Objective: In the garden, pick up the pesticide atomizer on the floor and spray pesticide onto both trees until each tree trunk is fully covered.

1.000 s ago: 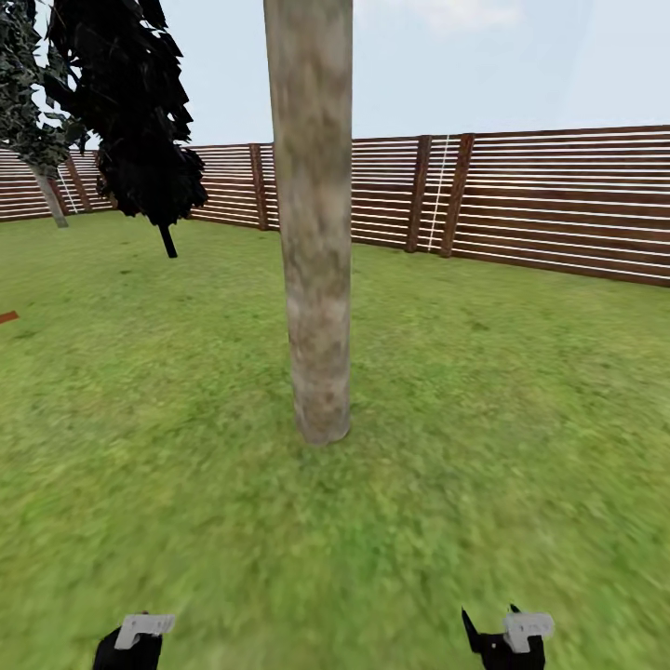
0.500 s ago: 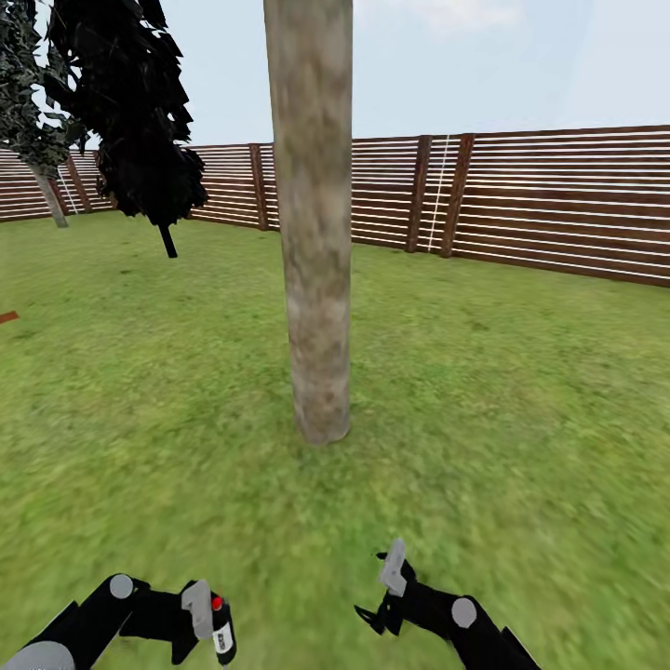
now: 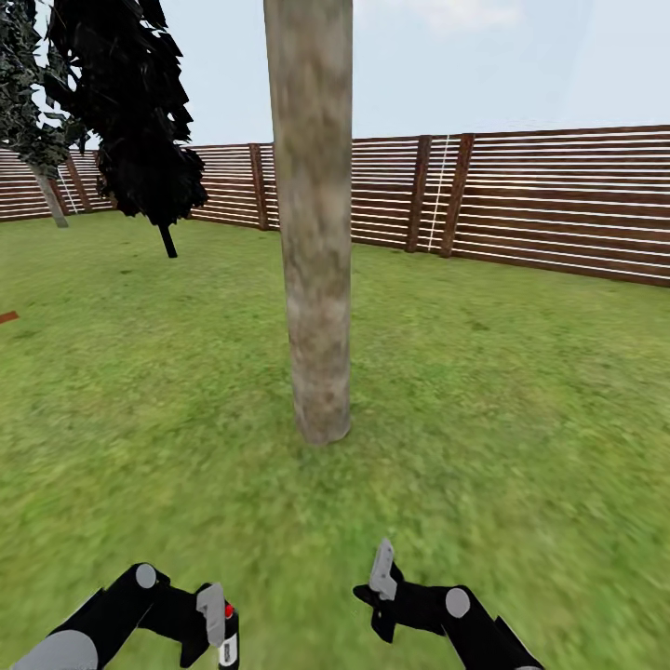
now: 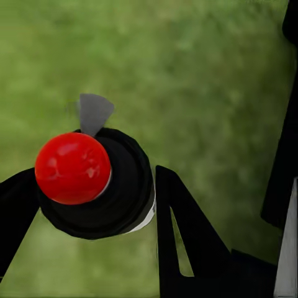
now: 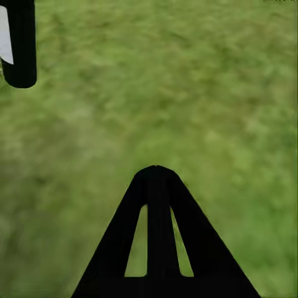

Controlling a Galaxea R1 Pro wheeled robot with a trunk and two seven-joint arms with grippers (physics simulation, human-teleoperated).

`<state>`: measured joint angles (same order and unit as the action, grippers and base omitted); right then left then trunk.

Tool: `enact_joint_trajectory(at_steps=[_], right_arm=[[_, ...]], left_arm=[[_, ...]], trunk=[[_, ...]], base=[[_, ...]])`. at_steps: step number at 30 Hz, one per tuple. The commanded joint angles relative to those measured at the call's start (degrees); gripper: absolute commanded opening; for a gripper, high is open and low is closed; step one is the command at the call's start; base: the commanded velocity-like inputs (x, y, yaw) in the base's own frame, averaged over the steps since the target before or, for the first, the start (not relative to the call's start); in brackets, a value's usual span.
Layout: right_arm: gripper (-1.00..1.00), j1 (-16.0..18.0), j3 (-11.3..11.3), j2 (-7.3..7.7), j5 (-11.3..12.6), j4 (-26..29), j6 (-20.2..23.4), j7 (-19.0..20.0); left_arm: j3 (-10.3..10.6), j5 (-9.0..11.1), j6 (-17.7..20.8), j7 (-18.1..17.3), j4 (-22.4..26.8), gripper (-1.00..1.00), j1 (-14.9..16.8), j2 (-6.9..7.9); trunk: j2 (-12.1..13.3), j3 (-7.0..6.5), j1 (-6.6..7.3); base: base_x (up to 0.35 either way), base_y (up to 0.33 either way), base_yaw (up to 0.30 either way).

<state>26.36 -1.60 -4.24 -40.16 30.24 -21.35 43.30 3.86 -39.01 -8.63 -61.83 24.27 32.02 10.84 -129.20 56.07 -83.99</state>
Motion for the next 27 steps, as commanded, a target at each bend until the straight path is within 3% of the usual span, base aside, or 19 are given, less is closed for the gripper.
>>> enact_joint_trajectory(at_steps=[1,4,7,8,10,12,14,19,27], right_arm=[[-1.0,0.0,0.0,-0.54,0.0,0.0,0.0,0.0],[-1.0,0.0,1.3,-1.97,-0.1,-0.1,0.0,0.2],[-1.0,0.0,6.7,-2.27,0.0,0.0,0.0,0.4],[-1.0,0.0,8.0,-2.64,0.0,0.0,0.0,0.5],[-1.0,0.0,8.5,-3.8,0.0,-0.1,0.0,0.5],[-1.0,0.0,8.6,-4.16,0.0,0.0,0.0,0.5],[-1.0,0.0,8.7,-5.05,0.0,0.0,0.0,0.5],[-1.0,0.0,8.7,-5.65,0.0,0.0,0.0,0.5],[-1.0,0.0,8.7,-5.76,0.0,0.1,0.0,0.5]], left_arm=[[0.0,-1.4,0.1,-0.3,0.1,-1.0,0.0,-0.66],[0.0,-4.2,0.2,-0.5,0.2,-1.0,0.1,-2.61],[0.0,-5.6,0.2,-0.6,0.2,-1.0,0.0,-4.16],[0.0,-7.3,0.2,-0.6,0.1,-1.0,0.1,-4.86],[-0.1,-9.5,0.4,-0.5,0.1,-1.0,0.1,-5.68],[-0.1,-9.8,0.8,-0.3,0.2,-1.0,0.1,-6.68],[0.0,-12.2,2.7,0.0,0.3,-1.0,0.1,-9.06],[-0.1,-12.5,3.7,0.0,4.2,-1.0,0.1,-10.29],[-0.1,-12.5,4.8,0.1,6.2,-1.0,0.1,-12.28]], trunk=[[0.0,0.0,0.0],[0.0,0.0,0.0],[0.0,0.0,0.0],[0.0,0.0,0.0],[0.0,0.0,0.0],[0.0,0.0,0.0],[0.0,0.0,0.0],[0.0,0.0,0.0],[0.0,0.0,0.0]], base=[[0.0,0.0,0.0],[0.0,0.0,0.0],[0.0,0.0,0.0],[0.0,0.0,0.0],[0.0,0.0,0.0],[0.0,0.0,0.0],[0.0,0.0,0.0],[0.0,0.0,0.0],[0.0,0.0,0.0]])
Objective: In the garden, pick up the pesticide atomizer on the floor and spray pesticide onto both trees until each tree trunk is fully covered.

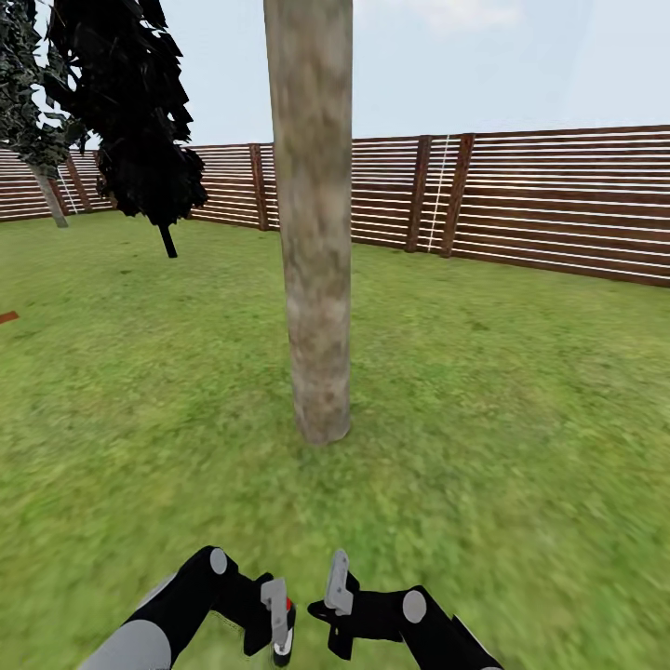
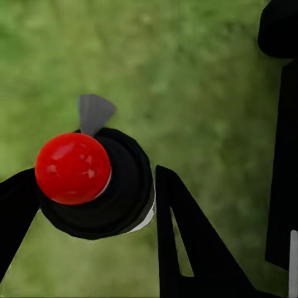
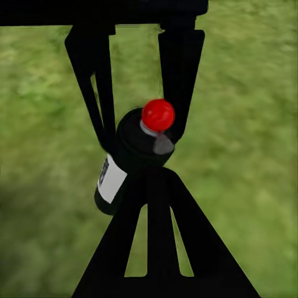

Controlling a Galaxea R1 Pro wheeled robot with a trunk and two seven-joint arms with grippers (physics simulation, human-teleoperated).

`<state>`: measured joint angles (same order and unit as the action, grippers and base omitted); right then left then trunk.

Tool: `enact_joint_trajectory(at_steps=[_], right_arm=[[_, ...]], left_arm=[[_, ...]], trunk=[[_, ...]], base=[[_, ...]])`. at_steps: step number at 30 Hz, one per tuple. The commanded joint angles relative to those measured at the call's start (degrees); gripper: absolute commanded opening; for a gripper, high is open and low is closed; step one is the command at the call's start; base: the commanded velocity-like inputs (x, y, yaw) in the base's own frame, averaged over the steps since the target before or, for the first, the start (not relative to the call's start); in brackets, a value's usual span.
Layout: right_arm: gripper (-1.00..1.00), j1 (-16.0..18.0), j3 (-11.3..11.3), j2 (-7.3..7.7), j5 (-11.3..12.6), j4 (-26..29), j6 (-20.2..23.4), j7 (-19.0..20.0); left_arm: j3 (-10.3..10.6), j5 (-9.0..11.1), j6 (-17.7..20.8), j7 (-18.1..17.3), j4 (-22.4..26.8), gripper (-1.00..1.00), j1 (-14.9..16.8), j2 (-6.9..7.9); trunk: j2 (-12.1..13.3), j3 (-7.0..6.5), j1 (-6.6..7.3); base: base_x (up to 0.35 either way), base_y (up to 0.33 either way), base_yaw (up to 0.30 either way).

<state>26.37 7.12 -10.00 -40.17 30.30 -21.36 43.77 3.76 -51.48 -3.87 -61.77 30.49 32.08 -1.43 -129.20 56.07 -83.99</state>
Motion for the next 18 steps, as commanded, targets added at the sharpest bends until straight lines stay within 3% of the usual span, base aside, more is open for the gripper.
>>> enact_joint_trajectory(at_steps=[1,11,18], right_arm=[[-1.0,0.0,0.0,0.0,0.0,0.0,0.0,0.0],[-1.0,0.0,0.0,0.0,0.0,0.0,0.0,0.0],[-1.0,0.0,0.0,0.0,0.0,0.0,0.0,0.0]], left_arm=[[0.0,0.0,0.0,0.0,0.1,-1.0,0.0,-0.22],[0.2,0.1,-1.0,-0.8,0.1,-1.0,-0.1,0.22],[0.2,0.2,-3.6,-3.8,0.1,-1.0,-0.2,0.25]], trunk=[[0.0,0.0,0.0],[0.0,0.0,0.0],[0.0,0.0,0.0]], base=[[0.0,0.0,0.0],[0.0,0.0,0.0],[0.0,0.0,0.0]])
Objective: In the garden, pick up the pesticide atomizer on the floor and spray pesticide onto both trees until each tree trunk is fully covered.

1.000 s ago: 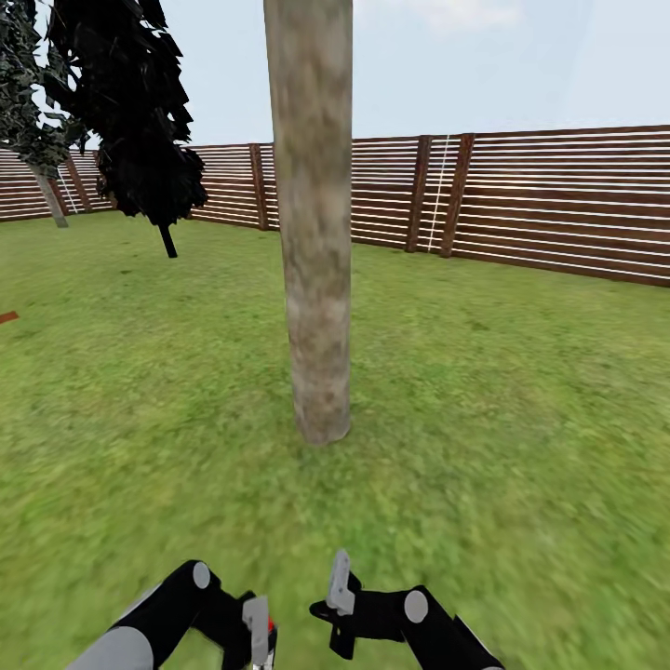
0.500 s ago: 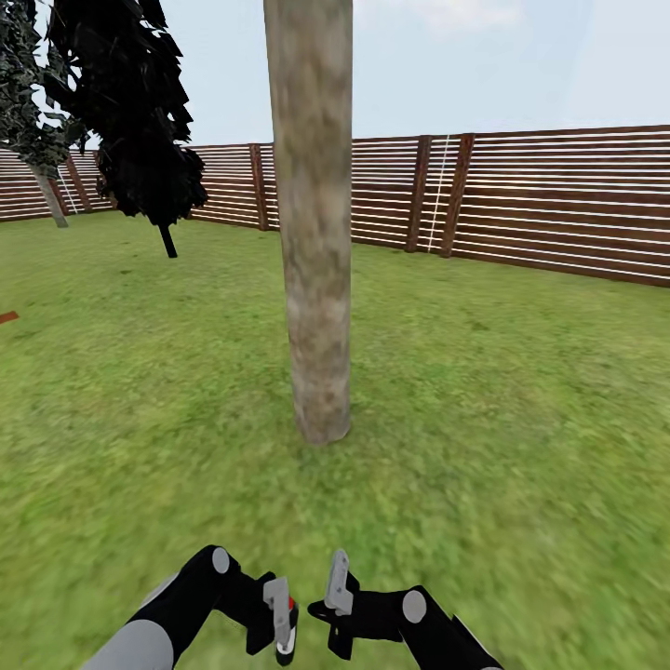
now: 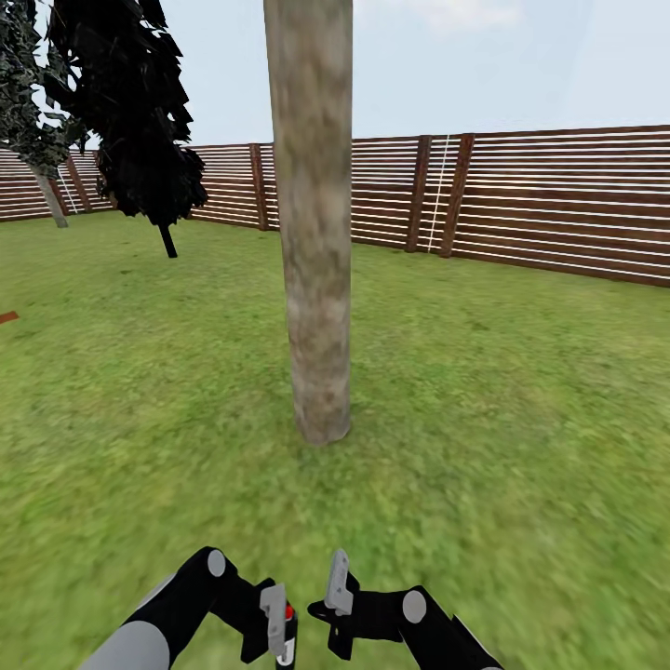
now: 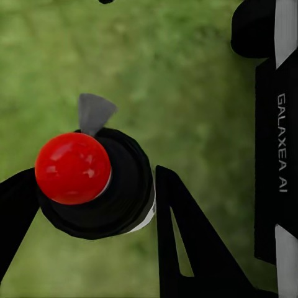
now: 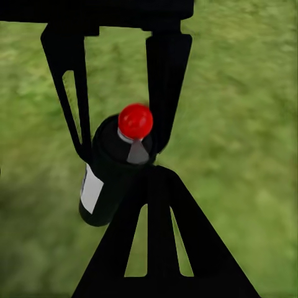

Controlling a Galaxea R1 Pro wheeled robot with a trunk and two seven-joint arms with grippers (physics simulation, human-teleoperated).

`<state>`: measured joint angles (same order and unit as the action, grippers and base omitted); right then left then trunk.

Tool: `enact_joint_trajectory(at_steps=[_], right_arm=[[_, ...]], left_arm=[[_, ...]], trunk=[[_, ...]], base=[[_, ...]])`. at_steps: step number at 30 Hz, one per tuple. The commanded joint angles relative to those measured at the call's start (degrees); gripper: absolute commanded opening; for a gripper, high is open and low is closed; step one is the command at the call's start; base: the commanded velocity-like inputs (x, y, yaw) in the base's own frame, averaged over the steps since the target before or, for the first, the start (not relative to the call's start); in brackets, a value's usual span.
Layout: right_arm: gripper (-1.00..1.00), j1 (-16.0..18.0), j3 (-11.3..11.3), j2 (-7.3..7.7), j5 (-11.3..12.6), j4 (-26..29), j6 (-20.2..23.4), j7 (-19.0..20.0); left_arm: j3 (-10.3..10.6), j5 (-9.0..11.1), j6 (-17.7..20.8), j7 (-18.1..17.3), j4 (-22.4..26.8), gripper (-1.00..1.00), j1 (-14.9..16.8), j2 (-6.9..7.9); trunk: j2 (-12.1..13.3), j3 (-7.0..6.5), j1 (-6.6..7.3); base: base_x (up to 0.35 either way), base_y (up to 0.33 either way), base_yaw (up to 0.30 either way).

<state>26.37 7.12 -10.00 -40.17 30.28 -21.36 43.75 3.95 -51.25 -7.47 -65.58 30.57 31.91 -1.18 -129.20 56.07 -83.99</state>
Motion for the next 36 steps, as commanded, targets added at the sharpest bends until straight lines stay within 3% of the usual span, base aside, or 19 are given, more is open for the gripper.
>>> enact_joint_trajectory(at_steps=[1,36], right_arm=[[-1.0,0.0,0.0,0.0,0.0,0.0,0.0,0.0],[-1.0,0.0,0.0,0.0,0.0,0.0,0.0,-0.1]], left_arm=[[0.0,0.0,-0.1,0.0,0.0,-1.0,0.0,-0.04],[-0.3,0.5,-0.5,-0.2,-0.1,-1.0,0.1,-1.46]], trunk=[[0.0,0.0,0.0],[0.0,0.0,0.0]], base=[[0.0,0.0,0.0],[0.0,0.0,0.0]])
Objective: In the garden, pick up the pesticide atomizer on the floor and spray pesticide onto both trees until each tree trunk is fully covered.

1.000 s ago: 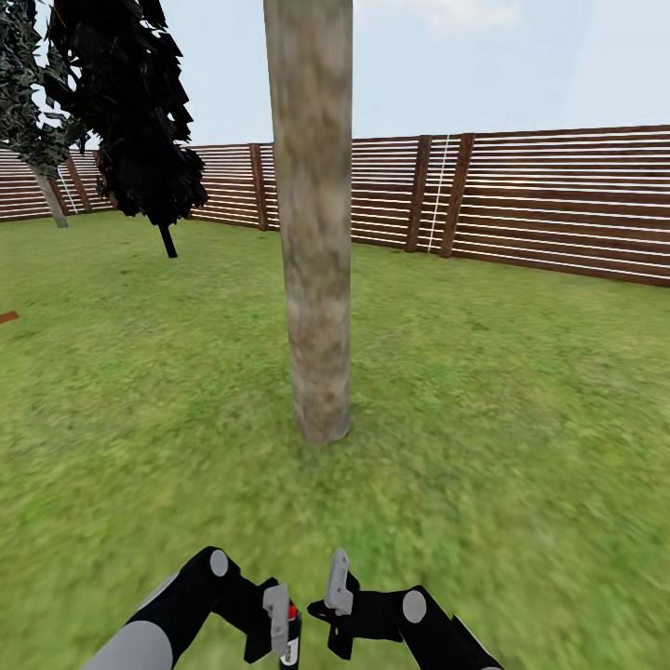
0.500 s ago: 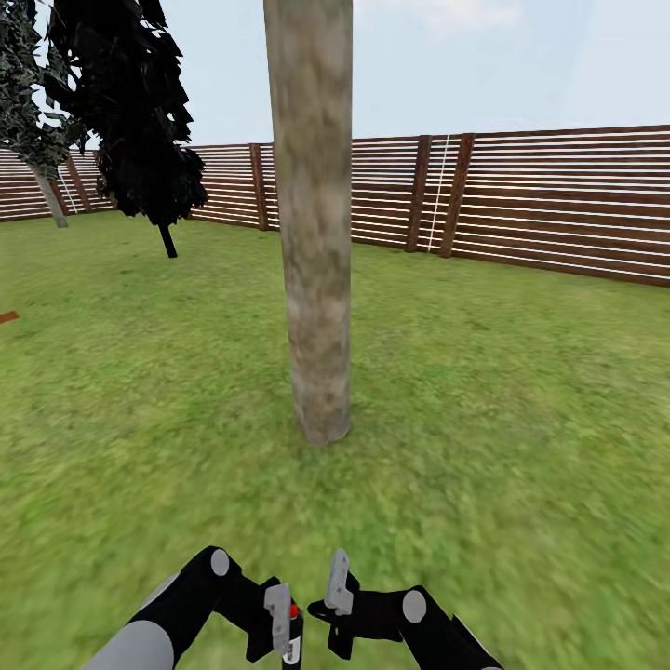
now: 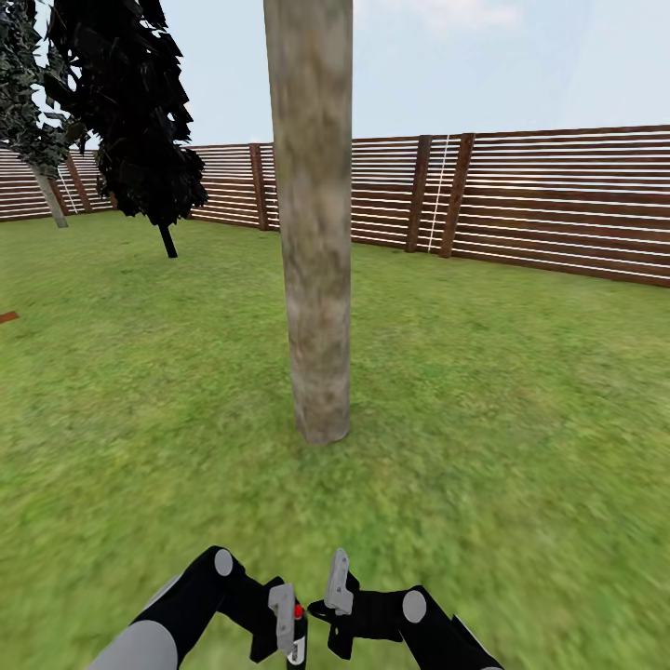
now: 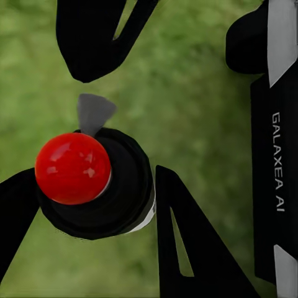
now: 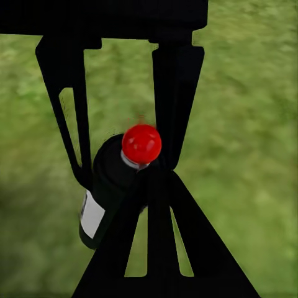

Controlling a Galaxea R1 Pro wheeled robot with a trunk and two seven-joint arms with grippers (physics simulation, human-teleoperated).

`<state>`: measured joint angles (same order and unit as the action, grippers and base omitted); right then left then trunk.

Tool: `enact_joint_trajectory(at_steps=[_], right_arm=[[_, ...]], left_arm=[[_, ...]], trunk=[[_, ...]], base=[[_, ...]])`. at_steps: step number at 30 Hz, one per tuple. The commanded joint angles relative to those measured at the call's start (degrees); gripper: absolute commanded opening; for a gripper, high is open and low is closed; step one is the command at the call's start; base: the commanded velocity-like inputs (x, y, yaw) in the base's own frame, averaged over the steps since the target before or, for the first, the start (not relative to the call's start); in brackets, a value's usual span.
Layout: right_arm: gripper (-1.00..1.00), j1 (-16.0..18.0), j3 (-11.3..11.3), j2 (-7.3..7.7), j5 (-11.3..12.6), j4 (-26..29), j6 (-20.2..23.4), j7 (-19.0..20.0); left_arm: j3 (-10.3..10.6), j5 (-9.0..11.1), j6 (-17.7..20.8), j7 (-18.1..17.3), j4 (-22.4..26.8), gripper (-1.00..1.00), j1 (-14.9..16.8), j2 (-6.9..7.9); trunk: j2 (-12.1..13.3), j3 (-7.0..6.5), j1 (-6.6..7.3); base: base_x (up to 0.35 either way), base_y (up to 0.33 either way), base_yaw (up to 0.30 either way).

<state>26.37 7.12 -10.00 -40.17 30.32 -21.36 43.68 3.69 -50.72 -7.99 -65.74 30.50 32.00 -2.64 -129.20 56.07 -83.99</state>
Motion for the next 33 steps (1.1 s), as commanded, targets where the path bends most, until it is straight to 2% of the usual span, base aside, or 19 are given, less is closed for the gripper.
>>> enact_joint_trajectory(at_steps=[1,15,21,29,33], right_arm=[[-1.0,0.0,0.0,0.0,0.0,0.0,0.0,0.0],[-1.0,0.0,0.0,0.0,0.0,0.0,0.0,0.0],[-1.0,0.0,0.0,0.0,0.0,0.0,0.0,0.0],[-1.0,0.0,0.0,0.01,-0.1,0.1,0.0,0.0],[-1.0,0.0,-0.1,0.26,-0.1,0.1,0.0,0.0]], left_arm=[[0.0,0.0,0.0,0.0,0.0,-1.0,0.0,-0.14],[0.0,0.2,0.0,0.0,-0.1,-1.0,0.0,-0.52],[0.1,-0.3,0.1,0.0,-0.8,-1.0,0.1,0.67],[0.1,-0.7,0.2,0.1,-0.5,-1.0,0.0,9.37],[-0.2,-0.6,0.2,0.2,-0.3,-1.0,-0.2,14.99]], trunk=[[0.0,0.0,0.0],[0.0,0.0,0.0],[0.0,0.0,0.0],[0.0,0.0,0.0],[0.0,0.0,0.0]], base=[[0.0,0.0,0.0],[0.0,0.0,0.0],[0.0,0.0,0.0],[0.0,0.0,0.0],[0.0,0.0,0.0]])
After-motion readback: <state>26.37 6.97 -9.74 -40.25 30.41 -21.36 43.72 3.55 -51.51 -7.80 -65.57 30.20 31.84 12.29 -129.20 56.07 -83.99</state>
